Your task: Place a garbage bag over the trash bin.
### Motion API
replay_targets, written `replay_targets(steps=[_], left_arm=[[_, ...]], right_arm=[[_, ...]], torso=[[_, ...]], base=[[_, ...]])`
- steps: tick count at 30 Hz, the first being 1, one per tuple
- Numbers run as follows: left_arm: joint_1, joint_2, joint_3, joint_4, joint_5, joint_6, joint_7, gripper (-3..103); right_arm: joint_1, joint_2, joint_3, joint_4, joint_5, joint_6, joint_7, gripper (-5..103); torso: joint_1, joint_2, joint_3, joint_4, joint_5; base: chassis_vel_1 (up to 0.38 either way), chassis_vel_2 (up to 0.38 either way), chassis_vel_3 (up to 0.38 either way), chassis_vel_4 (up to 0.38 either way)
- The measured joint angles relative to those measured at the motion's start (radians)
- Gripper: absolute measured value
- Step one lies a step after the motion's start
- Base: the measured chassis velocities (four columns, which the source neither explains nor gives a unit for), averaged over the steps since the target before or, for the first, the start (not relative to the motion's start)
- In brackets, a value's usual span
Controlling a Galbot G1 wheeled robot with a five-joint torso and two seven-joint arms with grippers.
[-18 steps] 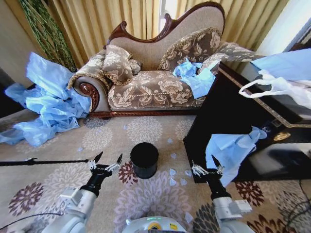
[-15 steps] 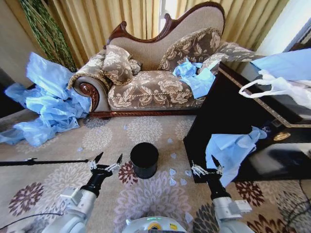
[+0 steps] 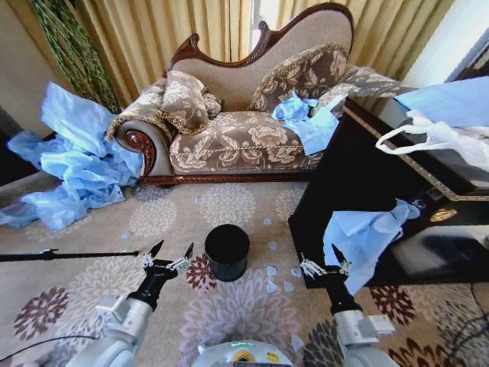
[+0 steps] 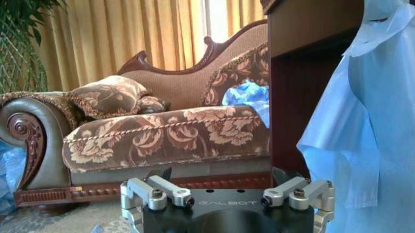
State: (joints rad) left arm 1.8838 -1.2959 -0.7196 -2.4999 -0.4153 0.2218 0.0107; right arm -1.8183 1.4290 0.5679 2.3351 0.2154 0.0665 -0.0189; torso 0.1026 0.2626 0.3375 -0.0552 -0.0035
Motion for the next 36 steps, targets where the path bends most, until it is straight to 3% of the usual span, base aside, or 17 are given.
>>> replay_targets(steps=[15,20,21,24,25,28,29,30,32,36], left_arm=[[-0.006,0.009,0.005,0.000,-0.046,0.007,-0.017,100],[-0.034,0.048,0.021,0.000,-0.146,0.009,-0.021,100],[-0.047,0.066,0.027,0.000,-0.191,0.010,-0.021,100],[-0.127,0.172,0.055,0.000,-0.440,0.038,-0.047,100],[-0.127,0.172,0.055,0.000,-0.440,0.038,-0.047,100],[-0.246,0.317,0.105,0.000,-0.757,0.066,-0.105,100],[-0.273,0.344,0.120,0.000,-0.815,0.068,-0.112,100],[-0.273,0.344,0.120,0.000,-0.815,0.068,-0.112,100],[-0.363,0.412,0.201,0.000,-0.942,0.071,-0.119,100],[-0.442,0.434,0.310,0.018,-1.015,0.072,-0.123,100]], right_arm=[[0.000,0.000,0.001,0.000,-0.001,0.002,-0.001,100],[0.000,-0.003,-0.001,-0.007,-0.002,0.002,0.000,100],[0.000,-0.007,-0.001,-0.012,-0.002,0.003,0.001,100],[0.004,-0.031,-0.004,-0.043,0.002,0.003,0.005,100],[0.004,-0.031,-0.004,-0.043,0.002,0.003,0.005,100],[0.020,-0.059,-0.009,-0.086,0.011,0.011,0.009,100],[0.027,-0.066,-0.010,-0.097,0.017,0.014,0.010,100],[0.027,-0.066,-0.010,-0.097,0.017,0.014,0.010,100],[0.065,-0.096,-0.015,-0.129,0.041,0.022,0.029,100],[0.109,-0.151,-0.021,-0.151,0.077,0.011,0.043,100]], torso=[[0.000,0.000,0.000,0.0000,0.0000],[0.000,0.000,0.000,0.0001,0.0000],[0.000,0.000,0.000,0.0001,-0.0001],[0.000,0.000,0.000,0.0000,-0.0002],[0.000,0.000,0.000,0.0000,-0.0002],[0.000,0.000,0.000,-0.0003,0.0001],[0.000,0.000,0.000,-0.0006,0.0000],[0.000,0.000,0.000,-0.0006,0.0000],[0.000,0.000,0.000,-0.0002,0.0002],[0.000,0.000,0.000,0.0001,0.0001]], base=[[0.000,0.000,0.000,0.000],[0.000,0.000,0.000,0.000],[0.000,0.000,0.000,0.000],[0.000,0.000,0.000,0.000],[0.000,0.000,0.000,0.000],[0.000,0.000,0.000,0.000],[0.000,0.000,0.000,0.000],[0.000,0.000,0.000,0.000],[0.000,0.000,0.000,0.000],[0.000,0.000,0.000,0.000]])
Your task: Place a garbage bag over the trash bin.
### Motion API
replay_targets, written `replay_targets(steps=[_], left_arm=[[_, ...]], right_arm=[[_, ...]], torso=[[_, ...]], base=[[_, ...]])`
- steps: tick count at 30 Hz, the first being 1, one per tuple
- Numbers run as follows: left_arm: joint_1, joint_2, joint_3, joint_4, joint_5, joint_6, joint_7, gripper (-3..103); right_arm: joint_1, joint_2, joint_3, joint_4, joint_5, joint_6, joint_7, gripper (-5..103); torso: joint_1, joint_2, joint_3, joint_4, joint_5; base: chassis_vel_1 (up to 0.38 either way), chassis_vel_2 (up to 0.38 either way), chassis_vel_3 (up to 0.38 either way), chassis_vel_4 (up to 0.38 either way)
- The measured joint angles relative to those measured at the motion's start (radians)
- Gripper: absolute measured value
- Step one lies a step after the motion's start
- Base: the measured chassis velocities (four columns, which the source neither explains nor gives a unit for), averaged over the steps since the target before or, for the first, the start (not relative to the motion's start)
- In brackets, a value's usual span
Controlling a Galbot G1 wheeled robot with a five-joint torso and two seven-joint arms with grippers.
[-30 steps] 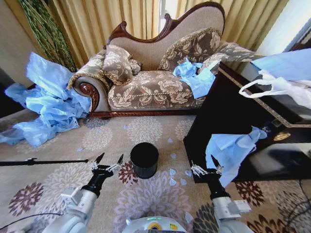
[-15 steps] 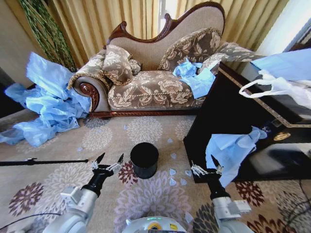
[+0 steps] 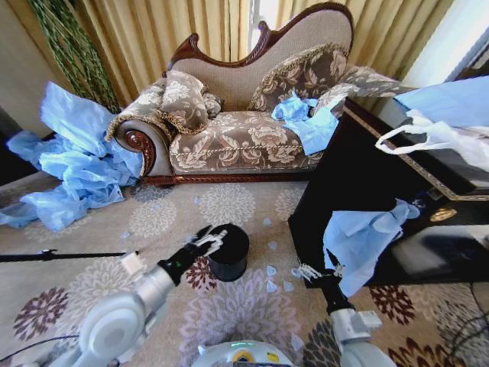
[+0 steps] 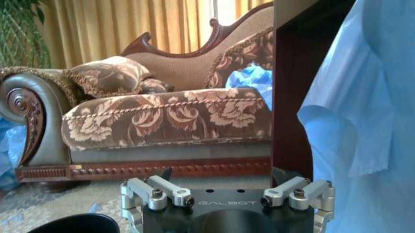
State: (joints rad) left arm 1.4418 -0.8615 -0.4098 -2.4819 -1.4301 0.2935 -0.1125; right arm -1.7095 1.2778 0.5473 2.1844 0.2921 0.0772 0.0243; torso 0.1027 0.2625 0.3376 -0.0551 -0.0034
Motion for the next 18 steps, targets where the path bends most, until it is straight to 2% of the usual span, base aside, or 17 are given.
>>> replay_targets(steps=[2,5,6,9,10,12,14,15,18], left_arm=[[-0.026,0.000,0.033,0.008,-0.020,0.000,-0.003,100],[-0.147,-0.004,0.159,0.046,-0.108,0.000,-0.033,100],[-0.147,-0.004,0.159,0.046,-0.108,0.000,-0.033,100],[-0.365,-0.019,0.349,0.110,-0.254,0.000,-0.106,100],[-0.365,-0.019,0.349,0.110,-0.254,0.000,-0.106,100],[-0.494,-0.035,0.446,0.148,-0.309,-0.002,-0.141,100],[-0.607,-0.067,0.533,0.192,-0.346,-0.003,-0.167,100],[-0.607,-0.067,0.533,0.192,-0.346,-0.003,-0.167,100],[-0.735,-0.134,0.640,0.265,-0.369,-0.010,-0.173,100]], right_arm=[[0.010,-0.018,-0.001,-0.005,0.008,-0.004,0.003,100],[0.021,-0.055,0.001,-0.012,0.022,-0.011,0.005,100],[0.021,-0.055,0.001,-0.012,0.022,-0.011,0.005,100],[0.019,-0.065,0.003,-0.019,0.029,-0.012,0.008,100],[0.019,-0.065,0.003,-0.019,0.029,-0.012,0.008,100],[0.022,-0.059,-0.005,-0.032,0.026,-0.010,0.009,100],[0.030,-0.043,-0.012,-0.051,0.012,-0.007,0.008,100],[0.030,-0.043,-0.012,-0.051,0.012,-0.007,0.008,100],[0.031,-0.016,-0.017,-0.071,-0.003,-0.003,0.008,100]], torso=[[0.000,0.000,0.000,0.0003,-0.0001],[0.000,0.000,0.000,0.0003,0.0001],[0.000,0.000,0.000,0.0003,0.0001],[0.000,0.000,0.000,-0.0002,0.0000],[0.000,0.000,0.000,-0.0002,0.0000],[0.000,0.000,0.000,-0.0006,0.0002],[0.000,0.000,0.000,0.0003,0.0004],[0.000,0.000,0.000,0.0003,0.0004],[0.000,0.000,0.000,-0.0003,0.0000]], base=[[0.000,0.000,0.000,0.000],[0.000,0.000,0.000,0.000],[0.000,0.000,0.000,0.000],[0.000,0.000,0.000,0.000],[0.000,0.000,0.000,0.000],[0.000,0.000,0.000,0.000],[0.000,0.000,0.000,0.000],[0.000,0.000,0.000,0.000],[0.000,0.000,0.000,0.000]])
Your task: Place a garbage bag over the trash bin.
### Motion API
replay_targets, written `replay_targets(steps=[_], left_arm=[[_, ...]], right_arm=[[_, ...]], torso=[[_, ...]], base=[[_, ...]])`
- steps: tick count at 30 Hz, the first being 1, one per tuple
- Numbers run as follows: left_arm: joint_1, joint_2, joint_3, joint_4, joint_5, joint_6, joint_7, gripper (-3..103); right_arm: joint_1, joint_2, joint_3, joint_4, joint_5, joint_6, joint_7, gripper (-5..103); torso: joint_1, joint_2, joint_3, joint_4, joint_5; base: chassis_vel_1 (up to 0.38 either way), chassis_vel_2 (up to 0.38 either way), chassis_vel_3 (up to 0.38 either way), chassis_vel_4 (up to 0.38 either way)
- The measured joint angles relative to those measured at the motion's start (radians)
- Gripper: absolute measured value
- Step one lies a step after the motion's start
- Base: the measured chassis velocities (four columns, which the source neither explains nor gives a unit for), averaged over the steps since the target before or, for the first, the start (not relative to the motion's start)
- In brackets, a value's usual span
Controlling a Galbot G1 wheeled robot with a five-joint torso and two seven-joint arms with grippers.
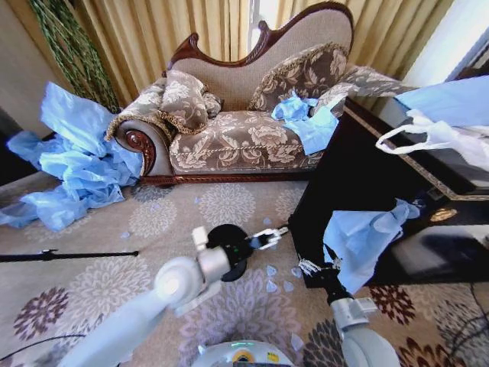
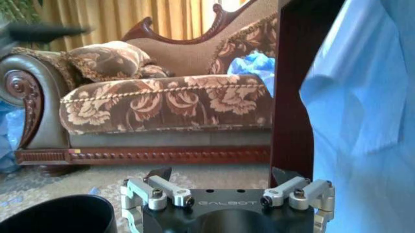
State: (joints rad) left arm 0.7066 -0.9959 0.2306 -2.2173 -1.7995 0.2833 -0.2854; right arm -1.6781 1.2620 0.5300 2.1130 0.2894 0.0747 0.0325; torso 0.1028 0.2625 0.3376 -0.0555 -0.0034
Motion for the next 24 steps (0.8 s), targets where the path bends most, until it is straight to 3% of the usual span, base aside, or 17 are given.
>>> replay_targets(steps=[1,4,5,10,24], left_arm=[[0.000,0.000,0.000,0.000,0.000,0.000,0.000,100],[-0.116,-0.105,0.129,0.091,-0.026,-0.005,-0.007,100],[-0.116,-0.105,0.129,0.091,-0.026,-0.005,-0.007,100],[-0.170,-0.231,0.216,0.169,-0.037,-0.005,-0.032,100],[-0.214,-0.417,0.221,0.339,-0.046,0.002,-0.013,100]], right_arm=[[0.000,0.000,0.000,0.000,0.000,0.000,0.000,100],[0.008,0.018,-0.003,-0.026,-0.017,0.006,0.001,100],[0.008,0.018,-0.003,-0.026,-0.017,0.006,0.001,100],[0.016,0.036,0.012,-0.037,-0.022,0.004,0.001,100],[0.014,0.038,0.034,-0.044,-0.028,-0.002,0.009,100]], torso=[[0.000,0.000,0.000,0.0000,0.0000],[0.000,0.000,0.000,0.0002,0.0004],[0.000,0.000,0.000,0.0002,0.0004],[0.000,0.000,0.000,0.0001,0.0001],[0.000,0.000,0.000,0.0003,0.0001]], base=[[0.000,0.000,0.000,0.000],[0.000,0.000,0.000,0.000],[0.000,0.000,0.000,0.000],[0.000,0.000,0.000,0.000],[0.000,0.000,0.000,0.000]])
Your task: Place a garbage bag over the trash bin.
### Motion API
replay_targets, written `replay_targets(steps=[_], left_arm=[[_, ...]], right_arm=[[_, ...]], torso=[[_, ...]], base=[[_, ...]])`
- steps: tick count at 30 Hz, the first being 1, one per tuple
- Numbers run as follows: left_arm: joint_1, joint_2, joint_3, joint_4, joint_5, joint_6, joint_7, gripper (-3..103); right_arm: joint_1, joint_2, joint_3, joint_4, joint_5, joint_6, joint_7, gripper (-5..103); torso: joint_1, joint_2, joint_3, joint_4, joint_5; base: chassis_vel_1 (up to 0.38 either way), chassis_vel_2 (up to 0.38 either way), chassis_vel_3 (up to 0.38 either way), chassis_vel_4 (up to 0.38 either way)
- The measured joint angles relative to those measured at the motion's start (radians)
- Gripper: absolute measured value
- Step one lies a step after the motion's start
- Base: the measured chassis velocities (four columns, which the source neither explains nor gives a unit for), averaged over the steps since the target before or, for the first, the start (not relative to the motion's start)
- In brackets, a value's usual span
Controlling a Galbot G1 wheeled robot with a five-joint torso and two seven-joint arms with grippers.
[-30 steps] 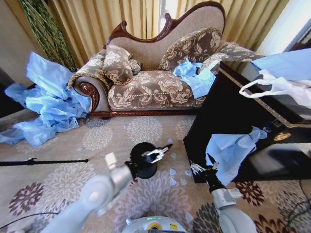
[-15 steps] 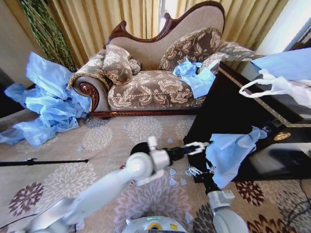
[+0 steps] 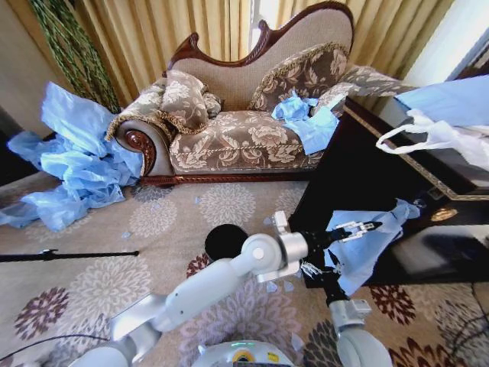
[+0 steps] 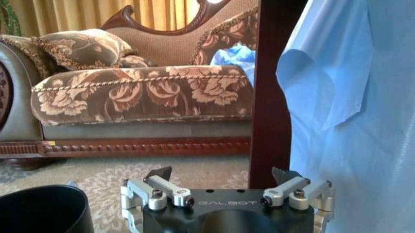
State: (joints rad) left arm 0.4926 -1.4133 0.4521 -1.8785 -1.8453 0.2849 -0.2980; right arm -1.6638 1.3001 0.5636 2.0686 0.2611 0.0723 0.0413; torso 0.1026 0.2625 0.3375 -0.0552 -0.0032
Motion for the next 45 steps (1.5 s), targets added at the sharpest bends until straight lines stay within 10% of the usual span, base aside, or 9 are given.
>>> replay_targets(steps=[11,37,45], left_arm=[[-0.002,-0.095,0.010,0.076,0.027,-0.001,-0.004,96],[0.020,-0.142,0.013,0.127,0.070,-0.031,0.022,2],[0.021,-0.139,0.017,0.111,0.075,-0.032,-0.062,0]], right_arm=[[-0.014,-0.023,0.020,0.009,0.010,0.001,0.005,100],[-0.008,-0.021,0.003,-0.007,0.011,-0.003,0.013,100],[-0.011,-0.020,0.003,-0.011,0.008,0.000,0.013,100]], torso=[[0.000,0.000,0.000,-0.0001,0.0000],[0.000,0.000,0.000,-0.0001,-0.0002],[0.000,0.000,0.000,-0.0001,-0.0002]], base=[[0.000,0.000,0.000,0.000],[0.000,0.000,0.000,0.000],[0.000,0.000,0.000,0.000]])
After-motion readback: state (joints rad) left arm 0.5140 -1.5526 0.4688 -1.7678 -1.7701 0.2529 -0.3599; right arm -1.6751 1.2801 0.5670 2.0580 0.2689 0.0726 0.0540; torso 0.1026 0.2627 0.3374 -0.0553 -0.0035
